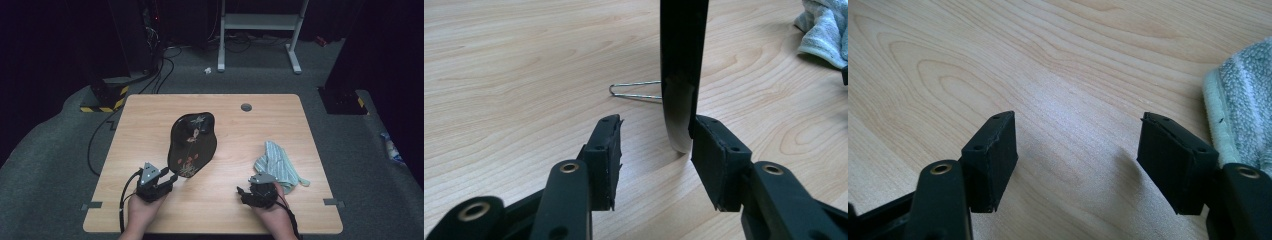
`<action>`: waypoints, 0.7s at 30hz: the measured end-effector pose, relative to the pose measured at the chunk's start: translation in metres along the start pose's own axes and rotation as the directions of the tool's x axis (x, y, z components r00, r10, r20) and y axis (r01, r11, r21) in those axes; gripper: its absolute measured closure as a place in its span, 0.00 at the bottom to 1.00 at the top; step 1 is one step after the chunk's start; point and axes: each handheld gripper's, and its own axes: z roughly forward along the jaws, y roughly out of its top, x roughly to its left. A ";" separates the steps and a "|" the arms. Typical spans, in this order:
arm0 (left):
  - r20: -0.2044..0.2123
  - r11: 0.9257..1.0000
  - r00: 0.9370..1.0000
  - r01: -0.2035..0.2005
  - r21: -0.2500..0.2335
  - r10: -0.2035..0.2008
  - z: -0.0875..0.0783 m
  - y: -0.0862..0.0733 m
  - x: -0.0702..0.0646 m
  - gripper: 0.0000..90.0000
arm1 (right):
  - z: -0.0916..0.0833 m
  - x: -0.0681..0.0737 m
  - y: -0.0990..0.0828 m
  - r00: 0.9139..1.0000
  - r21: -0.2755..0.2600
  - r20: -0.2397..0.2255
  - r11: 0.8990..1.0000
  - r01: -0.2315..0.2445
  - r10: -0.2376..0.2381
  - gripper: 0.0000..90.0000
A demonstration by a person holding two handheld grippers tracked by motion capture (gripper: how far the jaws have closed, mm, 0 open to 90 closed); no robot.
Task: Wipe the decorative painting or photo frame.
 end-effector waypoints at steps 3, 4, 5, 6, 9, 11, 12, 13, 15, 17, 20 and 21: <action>0.001 1.000 1.000 0.005 0.000 -0.005 0.001 0.000 0.002 0.63 | 0.000 0.000 0.000 1.000 0.000 0.003 1.000 -0.001 0.001 0.35; 0.004 1.000 1.000 0.006 0.003 -0.006 0.001 0.001 0.003 0.64 | -0.001 -0.001 -0.001 1.000 0.000 0.013 1.000 -0.001 0.001 0.35; 0.004 1.000 1.000 0.006 0.003 -0.006 0.001 0.001 0.003 0.65 | -0.001 -0.001 -0.001 1.000 0.000 0.013 1.000 -0.001 0.001 0.35; 0.001 1.000 1.000 0.004 0.003 -0.004 0.002 0.001 0.003 0.65 | -0.002 -0.001 -0.001 1.000 -0.001 0.016 1.000 -0.004 0.004 0.35; -0.003 1.000 1.000 0.006 0.001 -0.006 0.003 0.002 0.004 0.66 | -0.003 -0.002 -0.003 1.000 -0.002 0.019 1.000 -0.011 0.011 0.35; -0.008 1.000 1.000 0.010 0.002 -0.010 0.006 0.004 0.007 0.66 | -0.005 -0.003 -0.004 1.000 -0.003 0.024 1.000 -0.014 0.014 0.35; -0.012 1.000 1.000 0.011 0.002 -0.011 0.007 0.004 0.008 0.66 | -0.006 -0.004 -0.005 1.000 -0.004 0.026 1.000 -0.014 0.014 0.35; -0.012 1.000 1.000 0.011 0.002 -0.011 0.007 0.004 0.008 0.66 | -0.006 -0.004 -0.005 1.000 -0.004 0.026 1.000 -0.014 0.014 0.35; -0.016 1.000 1.000 0.017 -0.002 -0.017 0.009 0.004 0.009 0.66 | -0.007 -0.005 -0.006 0.999 -0.005 0.031 1.000 -0.014 0.014 0.36; -0.017 1.000 1.000 0.023 -0.002 -0.023 0.011 0.005 0.012 0.66 | -0.009 -0.005 -0.008 0.999 -0.002 0.037 1.000 -0.022 0.022 0.35; -0.021 0.999 0.999 0.038 0.000 -0.038 0.015 0.006 0.017 0.66 | -0.012 -0.006 -0.010 0.998 -0.005 0.048 1.000 -0.027 0.027 0.35; -0.024 0.999 0.999 0.034 0.002 -0.034 0.016 0.007 0.018 0.66 | -0.013 -0.006 -0.011 0.998 -0.004 0.051 1.000 -0.028 0.029 0.36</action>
